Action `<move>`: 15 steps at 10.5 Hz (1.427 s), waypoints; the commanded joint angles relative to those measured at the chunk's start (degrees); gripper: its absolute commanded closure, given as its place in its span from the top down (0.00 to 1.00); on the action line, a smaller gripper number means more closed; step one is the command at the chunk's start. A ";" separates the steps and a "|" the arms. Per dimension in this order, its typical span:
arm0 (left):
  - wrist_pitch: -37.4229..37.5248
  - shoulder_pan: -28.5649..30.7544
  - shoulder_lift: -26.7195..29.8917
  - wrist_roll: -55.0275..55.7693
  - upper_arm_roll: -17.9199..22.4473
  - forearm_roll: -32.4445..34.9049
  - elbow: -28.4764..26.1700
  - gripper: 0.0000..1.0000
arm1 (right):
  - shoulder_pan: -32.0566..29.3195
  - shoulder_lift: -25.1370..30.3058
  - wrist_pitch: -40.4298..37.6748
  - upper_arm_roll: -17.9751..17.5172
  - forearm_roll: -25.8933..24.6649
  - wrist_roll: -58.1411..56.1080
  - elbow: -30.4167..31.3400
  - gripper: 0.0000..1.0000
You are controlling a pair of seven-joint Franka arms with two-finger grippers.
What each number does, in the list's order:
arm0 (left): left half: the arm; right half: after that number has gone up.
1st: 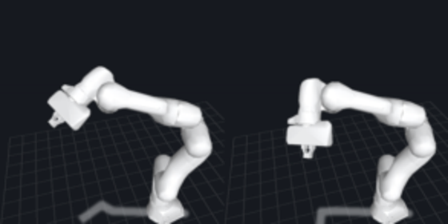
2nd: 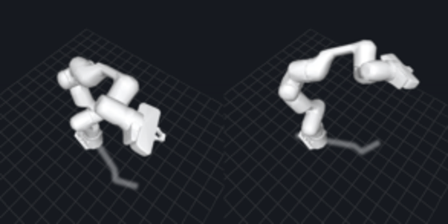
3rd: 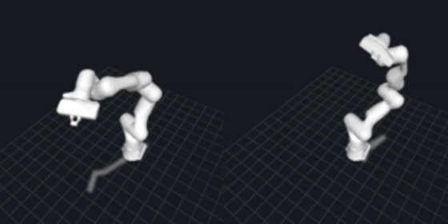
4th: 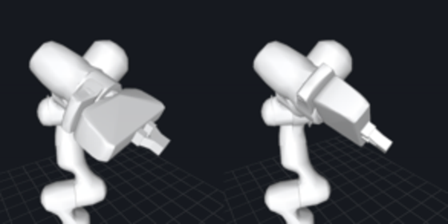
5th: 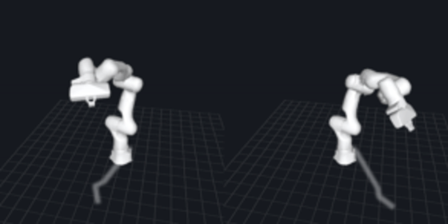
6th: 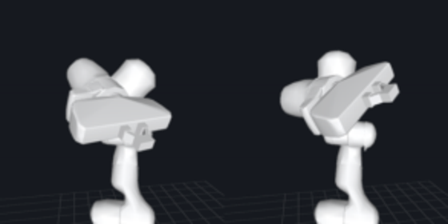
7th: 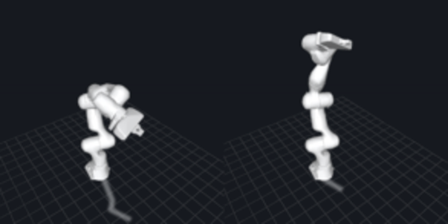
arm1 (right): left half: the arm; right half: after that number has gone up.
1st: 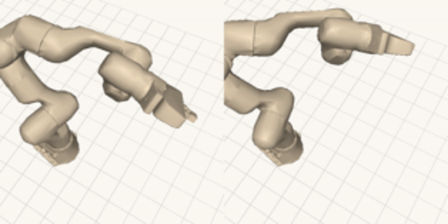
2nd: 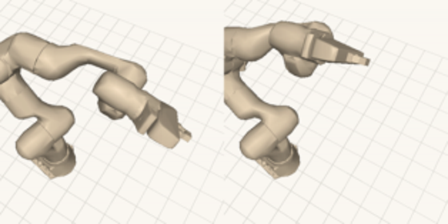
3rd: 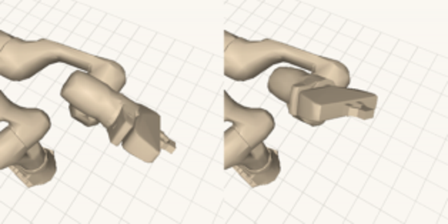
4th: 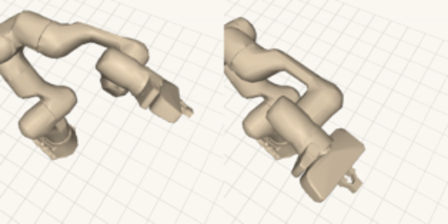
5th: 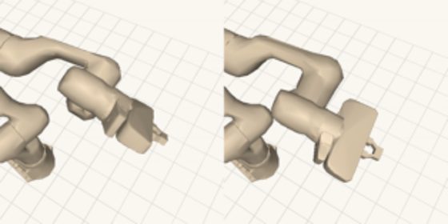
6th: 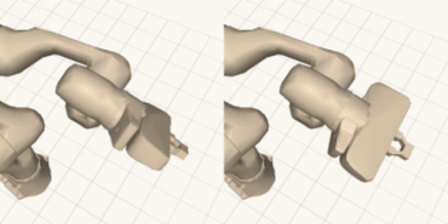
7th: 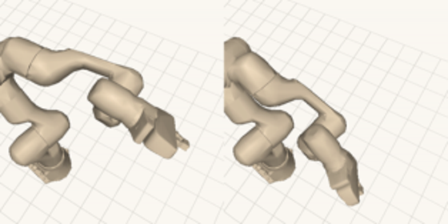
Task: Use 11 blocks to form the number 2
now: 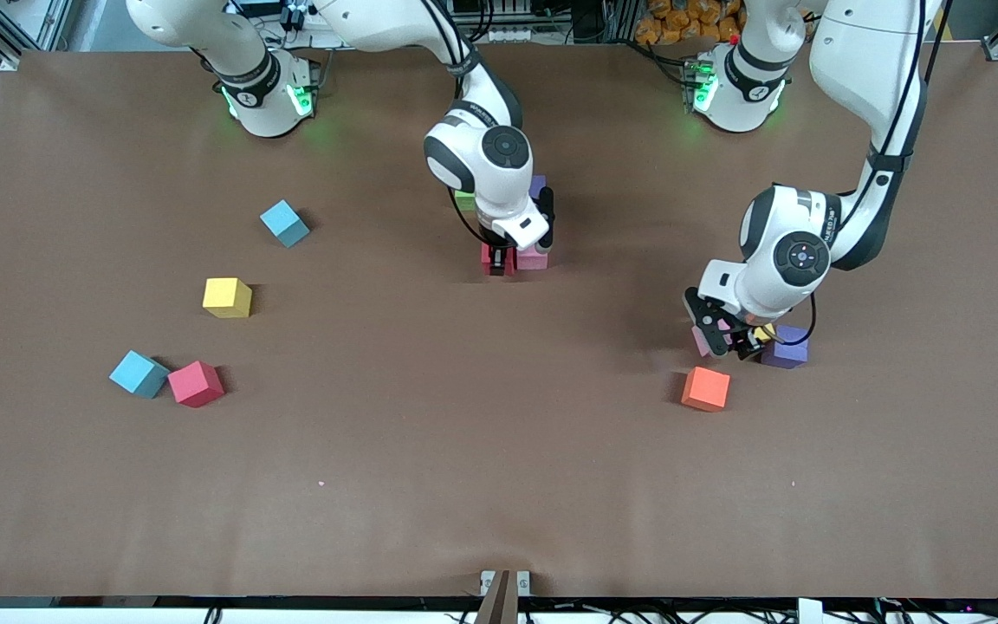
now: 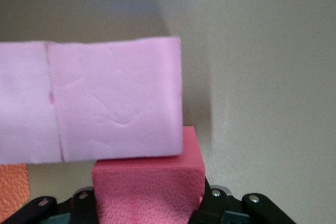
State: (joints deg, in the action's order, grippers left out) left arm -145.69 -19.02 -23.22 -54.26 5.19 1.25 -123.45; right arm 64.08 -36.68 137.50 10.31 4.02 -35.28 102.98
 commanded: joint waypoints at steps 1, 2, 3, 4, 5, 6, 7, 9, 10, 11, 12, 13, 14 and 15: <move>-2.14 -0.74 -0.60 1.16 -0.27 0.51 2.23 0.36 | 0.87 -1.73 0.05 0.06 -0.24 -0.32 -1.55 0.40; -2.14 -0.92 -0.52 4.05 -0.53 0.59 2.94 0.35 | 0.88 -1.82 -0.04 -0.37 -0.24 -0.40 -1.46 0.40; -2.05 -0.84 -0.34 5.29 -0.70 0.59 3.73 0.33 | 0.96 -1.91 -0.13 -0.38 -0.24 -0.49 -1.46 0.40; -1.88 -0.58 -0.16 5.30 -0.71 0.59 5.05 0.32 | 0.96 -1.99 -0.13 -0.72 -0.24 -0.67 -1.46 0.41; -1.70 -0.57 -0.16 5.30 -0.79 0.42 6.28 0.32 | 0.96 -2.08 -0.22 -0.82 -0.24 -0.67 -1.46 0.43; -1.70 -0.57 -0.34 5.65 -0.88 0.33 8.03 0.32 | 0.96 -2.17 -0.39 -0.82 -0.24 -0.67 -1.46 0.51; -1.00 -0.84 -0.43 7.57 -1.14 0.33 9.96 0.32 | 1.22 -2.52 -0.48 -0.99 -0.15 -0.23 -1.46 0.97; 1.97 -0.93 -0.52 14.76 -2.63 0.33 13.39 0.32 | 1.23 -2.52 -0.66 -1.08 -0.06 -0.14 -1.46 1.00; 3.99 -1.01 -0.34 18.45 -3.34 0.33 14.71 0.32 | 0.79 -2.09 -0.83 -1.08 -0.06 -0.23 -1.37 1.00; 5.41 -1.01 -0.16 23.10 -4.21 0.33 15.42 0.32 | 0.53 -1.21 -2.14 -0.99 -0.06 -0.32 -1.46 1.00; 6.46 -1.19 -0.08 28.11 -5.44 0.33 15.95 0.32 | 0.26 0.36 -4.07 -0.90 -0.06 -0.32 -1.55 1.00; 7.69 -1.63 0.01 33.55 -6.41 0.33 16.22 0.32 | -0.70 2.47 -6.43 -0.90 -0.06 -0.49 -1.46 1.00; 8.75 -1.89 0.27 38.65 -7.64 0.41 16.22 0.32 | -1.40 4.40 -9.24 -0.82 -0.06 -0.67 -1.46 1.00; 9.98 -2.07 0.54 43.40 -8.61 0.42 16.22 0.32 | -2.80 6.16 -11.36 -0.82 -0.06 -0.76 -1.46 1.00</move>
State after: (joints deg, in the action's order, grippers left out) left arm -138.10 -20.82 -23.33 -16.93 -2.34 1.24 -107.75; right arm 63.33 -34.54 129.42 9.97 4.05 -35.65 100.45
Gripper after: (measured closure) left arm 0.454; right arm 0.000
